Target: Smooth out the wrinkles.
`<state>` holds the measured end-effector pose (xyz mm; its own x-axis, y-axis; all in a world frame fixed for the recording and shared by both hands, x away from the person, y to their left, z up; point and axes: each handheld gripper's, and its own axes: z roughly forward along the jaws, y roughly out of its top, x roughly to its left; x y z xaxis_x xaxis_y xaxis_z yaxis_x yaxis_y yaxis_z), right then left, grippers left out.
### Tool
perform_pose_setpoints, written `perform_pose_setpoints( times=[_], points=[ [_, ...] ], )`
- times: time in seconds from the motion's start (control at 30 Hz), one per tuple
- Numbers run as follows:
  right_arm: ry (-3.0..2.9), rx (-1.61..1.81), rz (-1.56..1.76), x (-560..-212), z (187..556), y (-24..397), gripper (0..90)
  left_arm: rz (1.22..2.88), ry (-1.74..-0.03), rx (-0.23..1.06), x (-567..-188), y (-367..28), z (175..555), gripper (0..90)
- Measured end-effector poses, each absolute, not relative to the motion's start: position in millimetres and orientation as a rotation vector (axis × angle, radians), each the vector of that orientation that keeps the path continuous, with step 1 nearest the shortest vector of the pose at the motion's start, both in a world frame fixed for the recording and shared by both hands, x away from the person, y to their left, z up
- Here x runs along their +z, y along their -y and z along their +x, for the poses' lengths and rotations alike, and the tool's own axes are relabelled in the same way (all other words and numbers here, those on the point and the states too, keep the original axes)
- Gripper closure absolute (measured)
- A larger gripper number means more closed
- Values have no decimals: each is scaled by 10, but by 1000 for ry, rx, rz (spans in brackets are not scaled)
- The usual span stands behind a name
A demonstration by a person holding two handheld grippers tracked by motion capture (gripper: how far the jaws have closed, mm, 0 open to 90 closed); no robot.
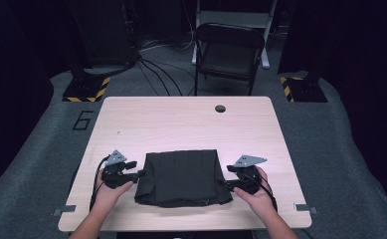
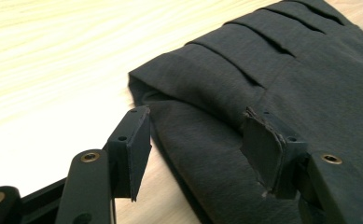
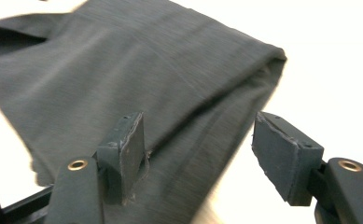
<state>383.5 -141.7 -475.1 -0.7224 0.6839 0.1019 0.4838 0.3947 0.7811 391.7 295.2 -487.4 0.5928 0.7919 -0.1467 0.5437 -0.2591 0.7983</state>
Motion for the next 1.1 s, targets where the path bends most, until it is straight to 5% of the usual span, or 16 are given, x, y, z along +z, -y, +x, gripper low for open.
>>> perform_pose_setpoints(
  times=[1.1],
  points=[
    [-2355, 1102, 1211, -4971, 3969, 1741, 335, 1903, -1253, 374, -5047, -3220, 4129, 412]
  ],
)
